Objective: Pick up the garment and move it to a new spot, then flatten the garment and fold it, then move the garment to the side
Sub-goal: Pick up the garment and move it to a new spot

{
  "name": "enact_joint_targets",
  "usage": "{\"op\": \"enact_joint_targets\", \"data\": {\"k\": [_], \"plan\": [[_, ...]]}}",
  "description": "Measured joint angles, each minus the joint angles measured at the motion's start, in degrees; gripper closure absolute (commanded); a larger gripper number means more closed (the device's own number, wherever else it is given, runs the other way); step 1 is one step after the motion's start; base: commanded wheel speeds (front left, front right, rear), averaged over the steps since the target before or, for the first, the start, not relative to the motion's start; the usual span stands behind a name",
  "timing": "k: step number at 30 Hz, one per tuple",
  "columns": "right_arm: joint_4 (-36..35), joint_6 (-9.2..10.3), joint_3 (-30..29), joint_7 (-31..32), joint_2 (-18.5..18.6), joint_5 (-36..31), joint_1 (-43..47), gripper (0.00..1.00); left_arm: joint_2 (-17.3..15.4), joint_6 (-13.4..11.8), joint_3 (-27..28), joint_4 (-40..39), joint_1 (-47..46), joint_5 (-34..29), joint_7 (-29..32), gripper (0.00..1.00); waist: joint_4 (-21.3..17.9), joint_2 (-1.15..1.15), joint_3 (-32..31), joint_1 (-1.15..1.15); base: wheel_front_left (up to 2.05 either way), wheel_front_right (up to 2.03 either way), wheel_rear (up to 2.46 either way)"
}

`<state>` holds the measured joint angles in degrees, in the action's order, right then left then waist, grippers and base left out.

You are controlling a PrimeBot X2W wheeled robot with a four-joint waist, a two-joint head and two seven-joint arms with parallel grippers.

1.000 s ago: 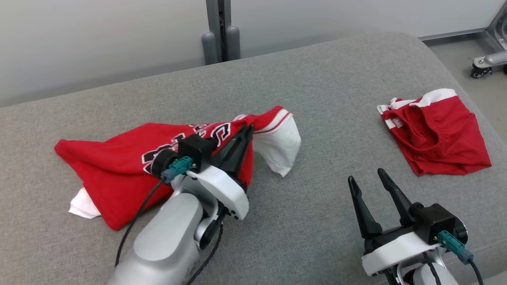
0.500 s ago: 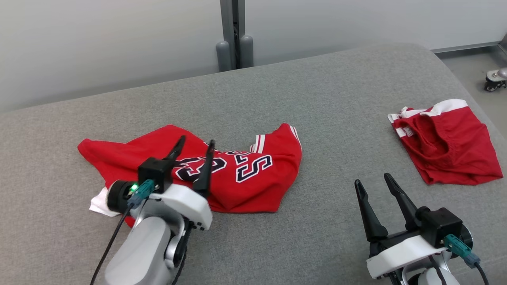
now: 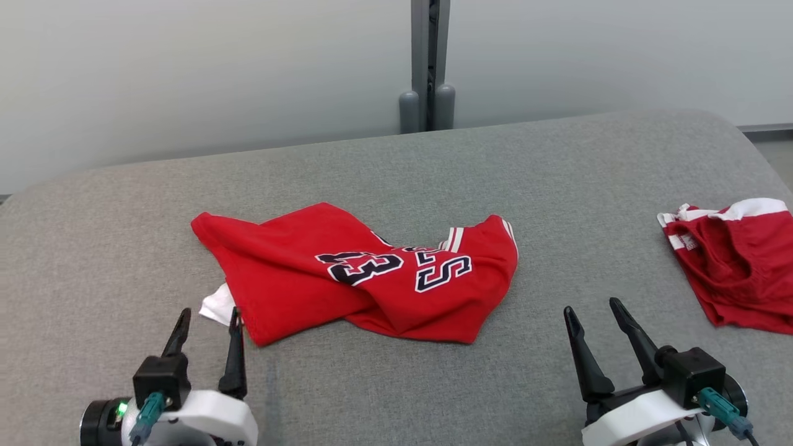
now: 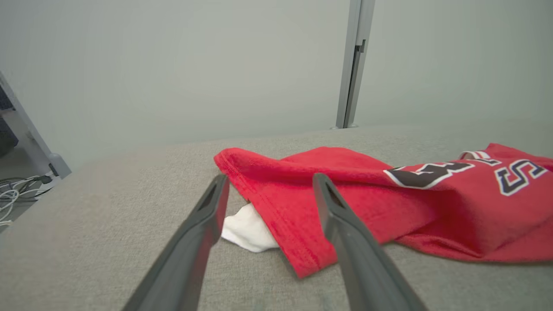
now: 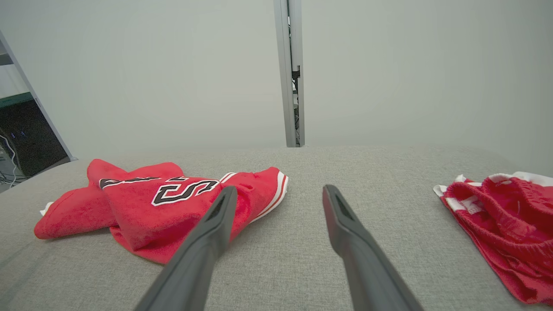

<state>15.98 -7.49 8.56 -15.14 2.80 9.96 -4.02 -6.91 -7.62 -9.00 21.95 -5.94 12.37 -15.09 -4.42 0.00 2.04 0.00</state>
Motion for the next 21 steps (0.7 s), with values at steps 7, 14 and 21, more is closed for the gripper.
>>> {"op": "enact_joint_targets", "data": {"k": [7,14,21], "plan": [[0.8,0.0,-0.3,0.0,0.0,0.0,0.8,0.0,0.5,0.0,5.6,-3.2,7.1,-3.2,0.0,0.0,2.3,0.0,-1.6,0.0,0.0,0.0,0.0],[1.3,0.0,-0.4,0.0,0.0,0.0,1.9,0.0,1.8,1.5,8.7,-5.3,10.4,-4.6,0.0,0.0,3.4,0.0,-2.8,0.0,0.0,0.0,0.0],[1.8,0.0,-0.4,0.0,0.0,0.0,2.3,0.0,2.9,2.6,10.6,-5.8,12.1,-6.0,0.0,0.0,3.7,0.0,-3.2,0.0,0.0,0.0,0.0]]}}
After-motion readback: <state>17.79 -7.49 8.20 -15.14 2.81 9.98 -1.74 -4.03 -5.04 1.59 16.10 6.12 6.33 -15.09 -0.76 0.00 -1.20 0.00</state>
